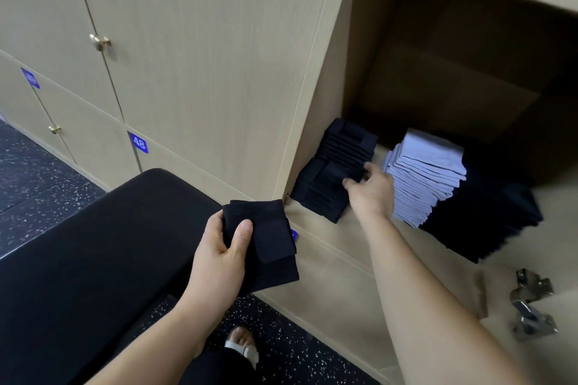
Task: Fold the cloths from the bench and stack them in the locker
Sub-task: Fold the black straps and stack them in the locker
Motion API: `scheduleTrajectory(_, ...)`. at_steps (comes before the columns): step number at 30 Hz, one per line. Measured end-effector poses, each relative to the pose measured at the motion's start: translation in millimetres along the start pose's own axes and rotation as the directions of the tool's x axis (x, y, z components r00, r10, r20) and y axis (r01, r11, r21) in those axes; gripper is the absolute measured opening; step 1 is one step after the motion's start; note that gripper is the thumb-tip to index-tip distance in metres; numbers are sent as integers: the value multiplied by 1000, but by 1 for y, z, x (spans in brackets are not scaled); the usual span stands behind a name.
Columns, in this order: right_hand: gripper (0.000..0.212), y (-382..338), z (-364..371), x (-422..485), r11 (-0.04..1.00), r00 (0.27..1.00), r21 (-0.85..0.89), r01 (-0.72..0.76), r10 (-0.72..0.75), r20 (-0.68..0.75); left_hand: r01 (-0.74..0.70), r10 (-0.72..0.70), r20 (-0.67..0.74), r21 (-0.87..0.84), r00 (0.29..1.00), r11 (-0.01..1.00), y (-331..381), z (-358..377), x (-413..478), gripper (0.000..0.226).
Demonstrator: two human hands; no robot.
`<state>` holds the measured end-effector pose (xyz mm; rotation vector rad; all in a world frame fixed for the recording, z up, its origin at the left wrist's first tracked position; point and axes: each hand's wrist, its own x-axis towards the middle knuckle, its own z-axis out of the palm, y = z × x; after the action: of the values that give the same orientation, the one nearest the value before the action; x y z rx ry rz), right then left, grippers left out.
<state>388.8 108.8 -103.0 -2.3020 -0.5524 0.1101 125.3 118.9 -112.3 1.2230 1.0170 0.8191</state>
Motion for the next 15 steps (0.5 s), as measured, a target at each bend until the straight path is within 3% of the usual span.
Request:
scheduleTrajectory(2, 46, -7, -14, -22, 995, 999, 99, 28, -30, 20, -10, 10, -6, -8, 1000, 1000, 6, -2, -8, 20)
scheduleTrajectory(4, 31, -14, -31, -55, 956, 986, 291, 33, -80, 150, -20, 20, -17, -10, 1000, 1000, 12, -5, -16, 20)
scheduleTrajectory(7, 22, -20, -51, -114, 909, 882, 417, -1, -196, 429, -26, 26, -33, -17, 999, 1000, 21, -7, -29, 24)
scheduleTrajectory(9, 35, -21, -56, -146, 900, 802, 435, -13, -250, 542, -21, 20, -28, -31, 999, 999, 24, -8, -40, 28)
scheduleTrajectory(12, 56, -24, -58, -171, 899, 809, 437, 37, -284, 514, 6, -6, 3, -49, 1000, 999, 28, -10, -56, 40)
scheduleTrajectory(15, 45, -31, -68, -184, 888, 807, 457, 47, -303, 506, 20, -19, 15, -73, 1000, 997, 32, -13, -72, 47)
